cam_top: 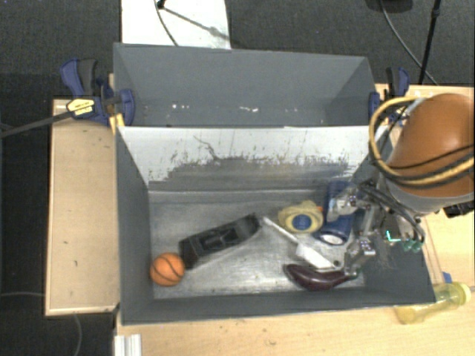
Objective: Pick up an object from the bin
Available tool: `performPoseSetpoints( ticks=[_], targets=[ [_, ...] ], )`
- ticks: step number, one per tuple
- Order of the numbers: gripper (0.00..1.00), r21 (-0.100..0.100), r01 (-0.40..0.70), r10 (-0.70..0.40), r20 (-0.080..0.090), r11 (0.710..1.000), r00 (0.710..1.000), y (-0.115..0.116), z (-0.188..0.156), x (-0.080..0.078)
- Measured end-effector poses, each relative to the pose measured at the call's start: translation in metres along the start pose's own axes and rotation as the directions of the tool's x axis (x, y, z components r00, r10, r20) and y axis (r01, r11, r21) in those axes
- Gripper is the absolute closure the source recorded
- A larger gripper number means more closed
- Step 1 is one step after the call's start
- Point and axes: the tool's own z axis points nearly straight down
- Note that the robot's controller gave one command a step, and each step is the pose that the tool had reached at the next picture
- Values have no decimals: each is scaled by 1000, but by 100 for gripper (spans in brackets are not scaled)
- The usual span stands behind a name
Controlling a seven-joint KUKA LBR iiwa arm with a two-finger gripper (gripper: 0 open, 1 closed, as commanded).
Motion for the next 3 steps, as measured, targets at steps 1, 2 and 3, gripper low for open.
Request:
performPoseSetpoints(
  ticks=[1, 2, 3],
  targets=[
    [0, 1, 2, -2, 7, 1000, 1000, 0, -3, -2],
    [0, 3, 120, -120, 11, 993, 993, 19, 28, -4],
    [100, 1, 184, -184, 10, 983, 983, 50, 156, -5]
  ],
)
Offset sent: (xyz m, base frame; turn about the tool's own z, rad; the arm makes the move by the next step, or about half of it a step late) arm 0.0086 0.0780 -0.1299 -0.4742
